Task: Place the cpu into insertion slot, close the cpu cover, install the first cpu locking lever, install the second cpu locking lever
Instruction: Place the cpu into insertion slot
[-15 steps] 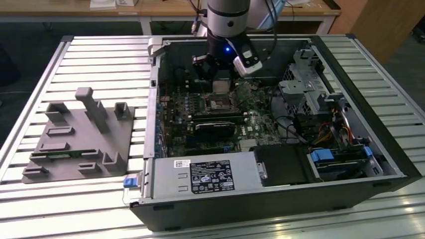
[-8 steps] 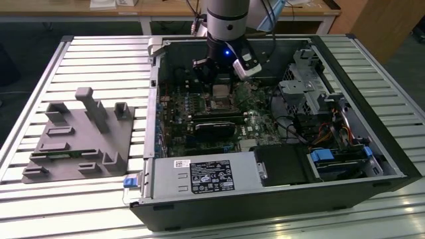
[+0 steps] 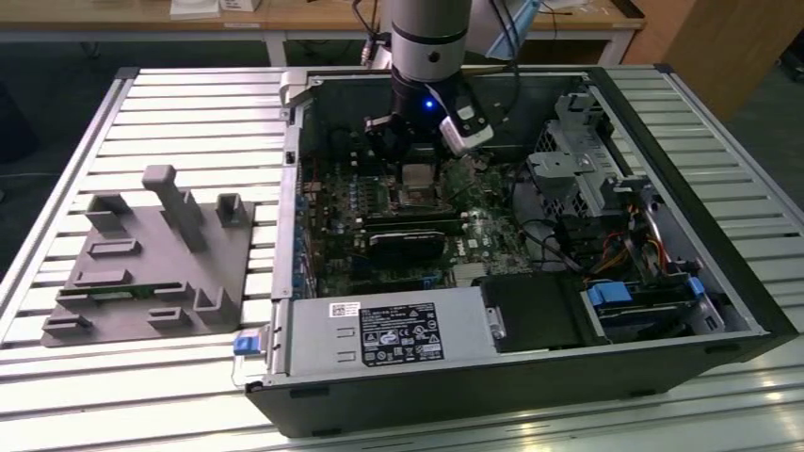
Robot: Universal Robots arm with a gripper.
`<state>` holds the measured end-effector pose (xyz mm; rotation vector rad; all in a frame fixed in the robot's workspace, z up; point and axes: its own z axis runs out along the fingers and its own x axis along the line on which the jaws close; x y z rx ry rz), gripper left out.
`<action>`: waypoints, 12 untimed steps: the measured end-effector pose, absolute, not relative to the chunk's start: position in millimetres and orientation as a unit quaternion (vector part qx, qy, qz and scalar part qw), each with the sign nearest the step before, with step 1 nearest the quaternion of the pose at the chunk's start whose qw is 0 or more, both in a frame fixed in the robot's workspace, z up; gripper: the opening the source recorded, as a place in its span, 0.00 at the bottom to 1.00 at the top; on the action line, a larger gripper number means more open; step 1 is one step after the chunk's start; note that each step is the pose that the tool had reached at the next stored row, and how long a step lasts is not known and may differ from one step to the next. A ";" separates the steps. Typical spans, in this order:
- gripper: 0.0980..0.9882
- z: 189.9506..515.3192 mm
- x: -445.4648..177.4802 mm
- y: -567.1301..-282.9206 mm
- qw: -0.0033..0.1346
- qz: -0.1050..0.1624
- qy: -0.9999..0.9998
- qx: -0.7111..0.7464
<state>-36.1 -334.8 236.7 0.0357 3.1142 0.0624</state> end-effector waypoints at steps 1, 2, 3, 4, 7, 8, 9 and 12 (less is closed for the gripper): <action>0.50 236.7 -36.1 -334.8 0.013 0.020 1.000 0.012; 0.50 236.6 -36.0 -334.8 0.013 0.020 1.000 0.017; 0.50 236.5 -36.0 -334.8 0.014 0.020 0.999 0.024; 0.50 236.3 -36.0 -334.8 0.014 0.020 0.999 0.033; 0.50 236.0 -36.0 -334.8 0.014 0.019 0.998 0.060; 0.50 235.8 -36.0 -334.8 0.014 0.019 0.997 0.069; 0.50 235.7 -36.0 -334.8 0.015 0.019 0.997 0.078; 0.50 235.3 -36.0 -334.8 0.015 0.019 0.994 0.105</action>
